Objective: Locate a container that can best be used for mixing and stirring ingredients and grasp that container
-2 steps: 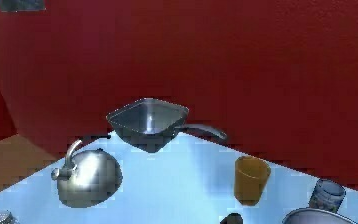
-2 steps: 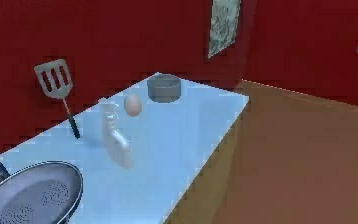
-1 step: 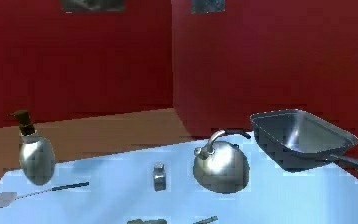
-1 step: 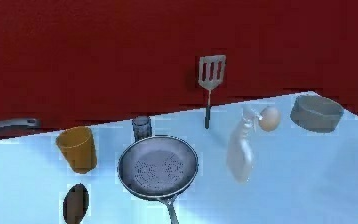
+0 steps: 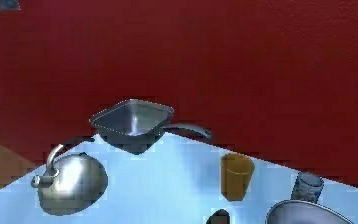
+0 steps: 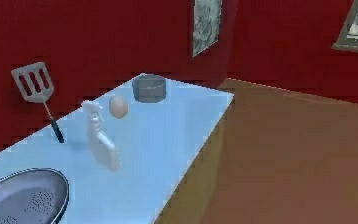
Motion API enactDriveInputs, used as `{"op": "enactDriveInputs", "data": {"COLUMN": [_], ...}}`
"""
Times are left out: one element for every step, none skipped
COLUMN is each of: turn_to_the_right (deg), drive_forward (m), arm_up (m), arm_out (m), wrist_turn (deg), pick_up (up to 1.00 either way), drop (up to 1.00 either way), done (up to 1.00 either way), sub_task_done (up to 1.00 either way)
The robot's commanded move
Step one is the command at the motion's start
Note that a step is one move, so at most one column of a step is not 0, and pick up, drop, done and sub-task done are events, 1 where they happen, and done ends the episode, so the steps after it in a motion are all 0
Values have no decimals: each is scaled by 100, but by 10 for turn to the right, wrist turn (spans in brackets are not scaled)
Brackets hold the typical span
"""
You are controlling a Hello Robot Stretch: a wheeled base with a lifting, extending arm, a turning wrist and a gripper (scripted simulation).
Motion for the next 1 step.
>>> {"op": "enactDriveInputs", "data": {"turn_to_the_right": [-450], "drive_forward": [0], "arm_up": [0], "arm_out": [0], "wrist_turn": [0], "pick_up": [0], "drop": [0], "done": [0], "sub_task_done": [0]}}
